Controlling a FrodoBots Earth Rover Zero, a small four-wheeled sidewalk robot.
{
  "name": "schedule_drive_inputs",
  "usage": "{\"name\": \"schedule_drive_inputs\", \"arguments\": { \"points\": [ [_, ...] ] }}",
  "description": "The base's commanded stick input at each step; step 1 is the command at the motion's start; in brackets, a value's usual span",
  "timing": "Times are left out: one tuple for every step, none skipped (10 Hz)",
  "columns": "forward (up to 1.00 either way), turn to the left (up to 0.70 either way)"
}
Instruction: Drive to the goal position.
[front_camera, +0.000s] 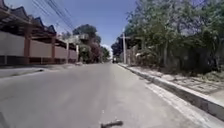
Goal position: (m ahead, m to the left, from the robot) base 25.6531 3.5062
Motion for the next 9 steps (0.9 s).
{"name": "schedule_drive_inputs", "arguments": {
  "points": [
    [1.00,0.00],
    [1.00,0.00],
    [1.00,0.00],
    [1.00,0.00],
    [1.00,0.00],
    [1.00,0.00],
    [1.00,0.00],
    [1.00,0.00],
    [1.00,0.00]
  ]
}}
